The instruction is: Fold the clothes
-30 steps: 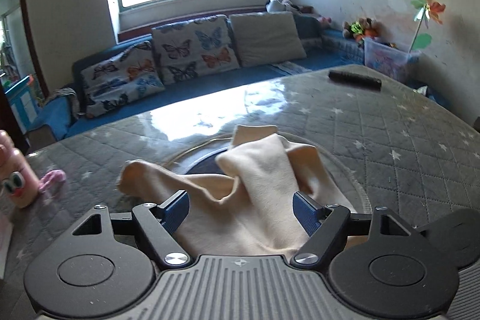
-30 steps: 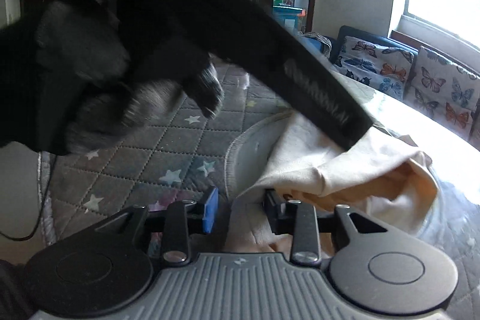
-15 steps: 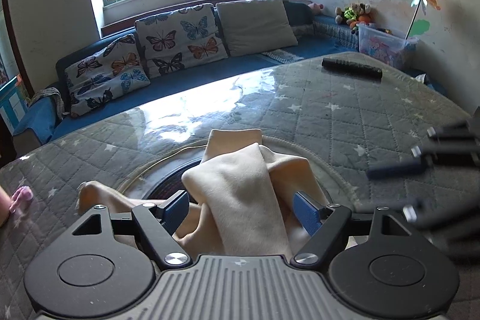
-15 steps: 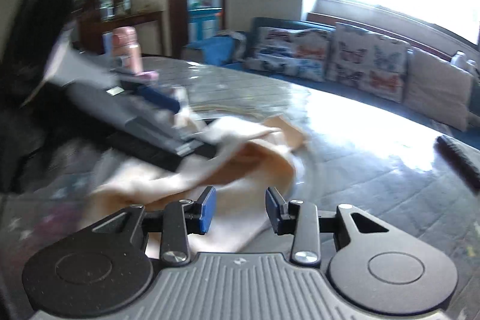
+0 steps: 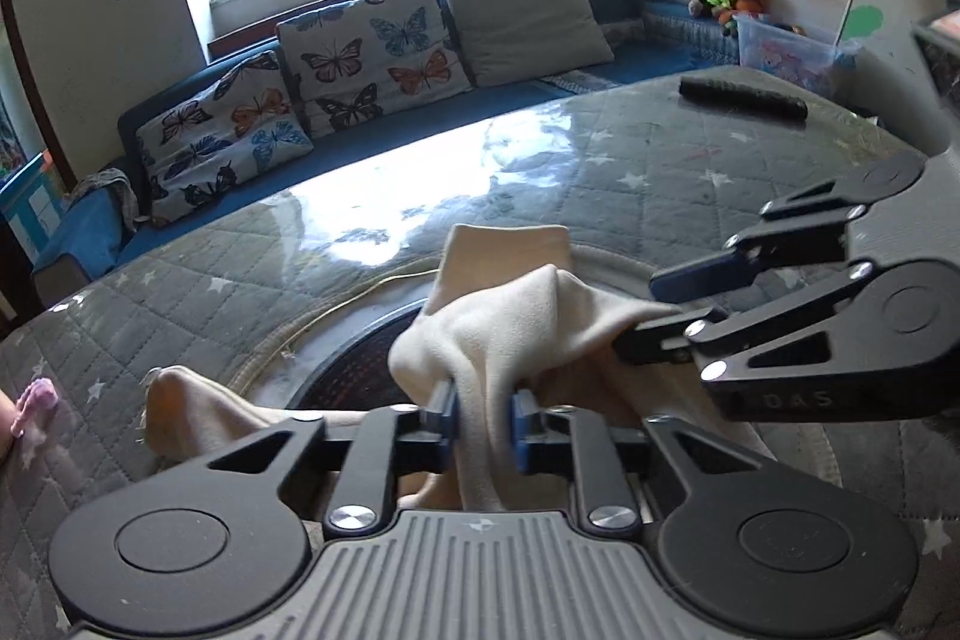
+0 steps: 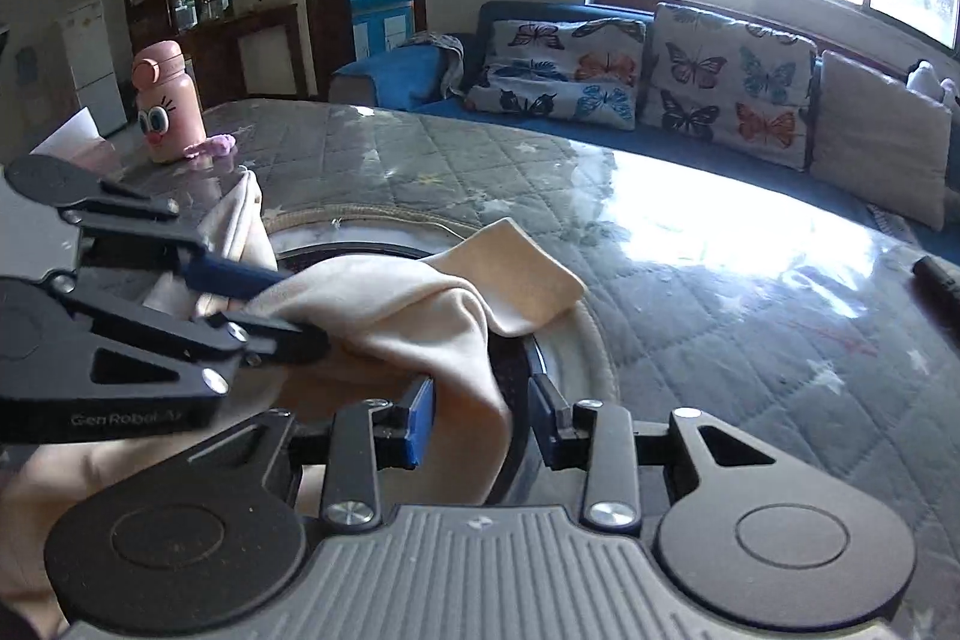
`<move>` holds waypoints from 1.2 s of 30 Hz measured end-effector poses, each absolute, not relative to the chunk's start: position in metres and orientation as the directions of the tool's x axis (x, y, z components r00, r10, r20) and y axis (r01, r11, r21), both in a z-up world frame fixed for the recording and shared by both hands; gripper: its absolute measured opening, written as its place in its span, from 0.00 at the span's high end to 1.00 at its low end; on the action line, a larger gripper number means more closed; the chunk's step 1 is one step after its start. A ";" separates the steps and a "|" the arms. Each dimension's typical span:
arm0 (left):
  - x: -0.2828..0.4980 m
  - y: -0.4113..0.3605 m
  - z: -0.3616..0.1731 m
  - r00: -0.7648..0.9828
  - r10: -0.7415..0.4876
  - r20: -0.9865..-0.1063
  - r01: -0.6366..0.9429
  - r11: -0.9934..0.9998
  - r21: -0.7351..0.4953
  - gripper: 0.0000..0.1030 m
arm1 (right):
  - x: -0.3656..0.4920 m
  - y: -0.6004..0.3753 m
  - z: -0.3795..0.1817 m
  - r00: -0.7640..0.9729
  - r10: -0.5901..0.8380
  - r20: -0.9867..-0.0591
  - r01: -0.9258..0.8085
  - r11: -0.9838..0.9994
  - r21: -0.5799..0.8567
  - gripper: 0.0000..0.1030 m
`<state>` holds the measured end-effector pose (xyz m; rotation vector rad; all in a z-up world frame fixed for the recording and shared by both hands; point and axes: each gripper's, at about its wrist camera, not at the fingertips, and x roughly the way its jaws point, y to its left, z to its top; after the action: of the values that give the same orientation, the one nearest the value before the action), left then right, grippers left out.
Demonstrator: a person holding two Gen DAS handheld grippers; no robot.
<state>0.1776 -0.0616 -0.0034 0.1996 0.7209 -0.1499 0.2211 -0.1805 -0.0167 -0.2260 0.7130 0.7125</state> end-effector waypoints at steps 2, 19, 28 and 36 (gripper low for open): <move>0.175 -0.055 0.001 0.749 -0.072 -0.659 0.195 0.974 0.115 0.87 | 0.224 -0.177 -0.019 0.528 0.524 -0.668 -0.665 0.745 0.059 0.85; 0.072 0.031 0.071 0.858 0.029 -0.512 -0.028 1.000 0.011 0.89 | 0.180 -0.250 0.032 0.735 0.376 -0.564 -0.447 0.895 0.014 0.96; -0.007 0.096 0.043 0.779 0.089 -0.621 -0.192 0.976 -0.101 0.89 | 0.138 -0.316 0.017 0.738 0.270 -0.619 -0.293 0.954 0.066 0.96; -0.029 0.104 0.020 0.722 0.119 -0.681 -0.223 0.972 -0.068 0.78 | 0.121 -0.316 -0.002 0.731 0.214 -0.648 -0.270 0.963 0.013 0.85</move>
<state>-0.0285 0.1041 0.0197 -0.1489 0.7405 0.1896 0.1213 -0.3163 -0.0016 -0.0840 0.7023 0.2667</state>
